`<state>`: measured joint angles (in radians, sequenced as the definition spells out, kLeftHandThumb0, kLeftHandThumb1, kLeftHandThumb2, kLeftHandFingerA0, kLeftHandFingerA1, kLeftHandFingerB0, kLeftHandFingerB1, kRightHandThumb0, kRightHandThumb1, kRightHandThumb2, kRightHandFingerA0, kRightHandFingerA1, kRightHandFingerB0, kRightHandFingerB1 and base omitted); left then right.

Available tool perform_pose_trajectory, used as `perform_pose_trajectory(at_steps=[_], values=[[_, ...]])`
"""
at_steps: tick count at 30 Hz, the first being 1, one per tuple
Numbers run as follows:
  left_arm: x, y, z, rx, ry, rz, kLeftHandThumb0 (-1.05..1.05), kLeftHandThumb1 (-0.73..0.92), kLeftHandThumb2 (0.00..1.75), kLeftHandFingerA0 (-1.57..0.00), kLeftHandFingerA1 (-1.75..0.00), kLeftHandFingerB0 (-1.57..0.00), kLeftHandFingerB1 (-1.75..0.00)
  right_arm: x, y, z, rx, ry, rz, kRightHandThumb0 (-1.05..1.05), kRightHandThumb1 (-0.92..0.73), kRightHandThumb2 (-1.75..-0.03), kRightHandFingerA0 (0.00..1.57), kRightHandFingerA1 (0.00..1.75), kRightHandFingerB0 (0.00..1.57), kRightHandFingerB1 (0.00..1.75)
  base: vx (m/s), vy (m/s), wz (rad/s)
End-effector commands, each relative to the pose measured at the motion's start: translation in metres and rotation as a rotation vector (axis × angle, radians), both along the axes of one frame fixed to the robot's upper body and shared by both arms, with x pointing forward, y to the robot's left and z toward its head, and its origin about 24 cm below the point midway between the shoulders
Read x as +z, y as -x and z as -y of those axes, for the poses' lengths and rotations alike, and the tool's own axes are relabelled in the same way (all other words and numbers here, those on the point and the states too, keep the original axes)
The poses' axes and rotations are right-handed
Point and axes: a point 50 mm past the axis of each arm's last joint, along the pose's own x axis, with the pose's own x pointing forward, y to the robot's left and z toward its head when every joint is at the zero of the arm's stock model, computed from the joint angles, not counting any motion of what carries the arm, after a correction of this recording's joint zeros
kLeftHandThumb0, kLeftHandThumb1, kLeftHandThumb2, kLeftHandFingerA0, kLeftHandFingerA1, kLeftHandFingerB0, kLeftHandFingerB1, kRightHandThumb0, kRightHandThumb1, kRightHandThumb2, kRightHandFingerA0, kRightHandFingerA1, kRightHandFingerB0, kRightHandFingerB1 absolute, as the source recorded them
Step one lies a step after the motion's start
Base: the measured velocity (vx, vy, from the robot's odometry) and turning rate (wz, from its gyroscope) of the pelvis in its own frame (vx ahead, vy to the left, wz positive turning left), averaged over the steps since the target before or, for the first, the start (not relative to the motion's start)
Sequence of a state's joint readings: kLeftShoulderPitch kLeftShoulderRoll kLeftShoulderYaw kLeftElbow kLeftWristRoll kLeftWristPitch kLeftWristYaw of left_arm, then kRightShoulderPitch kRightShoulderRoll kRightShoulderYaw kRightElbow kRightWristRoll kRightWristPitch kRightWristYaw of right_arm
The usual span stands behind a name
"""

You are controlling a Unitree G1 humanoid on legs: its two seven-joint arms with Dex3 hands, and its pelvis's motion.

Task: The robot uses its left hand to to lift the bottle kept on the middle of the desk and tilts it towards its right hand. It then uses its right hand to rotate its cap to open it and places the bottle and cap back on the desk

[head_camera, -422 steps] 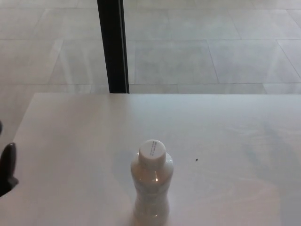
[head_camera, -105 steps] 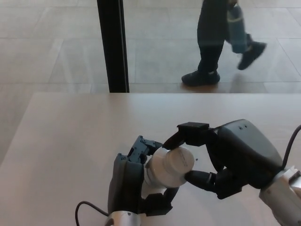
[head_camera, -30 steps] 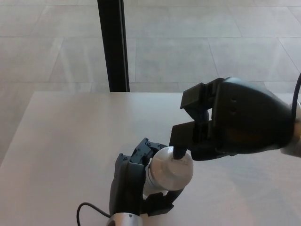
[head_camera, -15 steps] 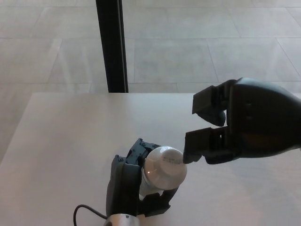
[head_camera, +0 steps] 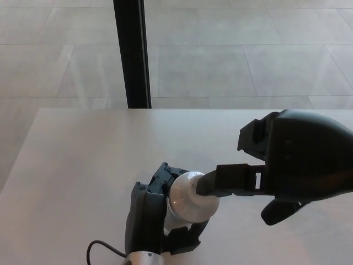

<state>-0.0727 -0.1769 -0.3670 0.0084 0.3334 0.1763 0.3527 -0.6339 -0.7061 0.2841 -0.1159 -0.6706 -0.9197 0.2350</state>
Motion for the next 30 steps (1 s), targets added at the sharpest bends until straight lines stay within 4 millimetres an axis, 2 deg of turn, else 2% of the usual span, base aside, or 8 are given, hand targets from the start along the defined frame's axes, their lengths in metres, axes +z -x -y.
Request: perform_pose_trajectory(at_steps=[1,15,16,17,21,22,23,30], values=[[-0.023,0.007,-0.002,0.025,-0.043,-0.123,0.18,0.73,1.23,-0.75,-1.75,-0.59,-1.61,0.002,-0.009,0.005,-0.227,-0.035,-0.023,-0.83,-0.69,-0.61,0.94,1.53,0.24,0.44,0.0,0.0,0.0],[-0.024,0.01,0.0,0.016,-0.036,-0.144,0.18,0.74,1.22,-0.76,-1.75,-0.59,-1.61,-0.006,-0.016,-0.005,-0.29,-0.281,-0.06,-0.57,-0.65,-0.64,0.93,1.53,0.38,0.55,0.0,0.0,0.0],[-0.024,0.01,0.0,0.015,-0.034,-0.138,0.19,0.74,1.23,-0.77,-1.75,-0.59,-1.62,-0.007,-0.017,-0.006,-0.294,-0.282,-0.066,-0.54,-0.49,-0.95,1.18,1.32,0.4,0.64,0.0,0.0,0.0],[-0.023,0.01,-0.001,0.013,-0.029,-0.135,0.18,0.77,1.25,-0.97,-1.75,-0.72,-1.47,-0.011,-0.017,-0.008,-0.294,-0.29,-0.082,-0.57,-0.64,-0.62,0.97,1.51,0.42,0.55,0.0,0.0,0.0],[-0.023,0.009,-0.002,0.014,-0.035,-0.128,0.19,0.73,1.27,-0.79,-1.75,-0.63,-1.62,-0.015,-0.018,-0.009,-0.302,-0.285,-0.089,-0.52,-0.48,-0.95,1.2,1.33,0.38,0.64,0.0,0.0,0.0],[-0.023,0.009,-0.001,0.014,-0.033,-0.131,0.18,0.77,1.26,-0.99,-1.75,-0.75,-1.45,-0.016,-0.017,-0.009,-0.301,-0.286,-0.095,-0.56,-0.64,-0.64,0.96,1.53,0.39,0.56,0.0,0.0,0.0],[-0.023,0.009,-0.001,0.014,-0.027,-0.133,0.18,0.77,1.26,-1.0,-1.75,-0.75,-1.45,-0.018,-0.018,-0.009,-0.298,-0.289,-0.097,-0.5,-0.47,-0.94,1.2,1.33,0.38,0.64,0.0,0.0,0.0],[-0.022,0.008,-0.001,0.013,-0.013,-0.126,0.15,0.75,1.16,-0.81,-1.75,-0.6,-1.6,-0.024,-0.015,-0.013,-0.304,-0.269,-0.118,-0.6,-0.61,-0.64,0.94,1.6,0.44,0.55,0.0,0.0,0.0]])
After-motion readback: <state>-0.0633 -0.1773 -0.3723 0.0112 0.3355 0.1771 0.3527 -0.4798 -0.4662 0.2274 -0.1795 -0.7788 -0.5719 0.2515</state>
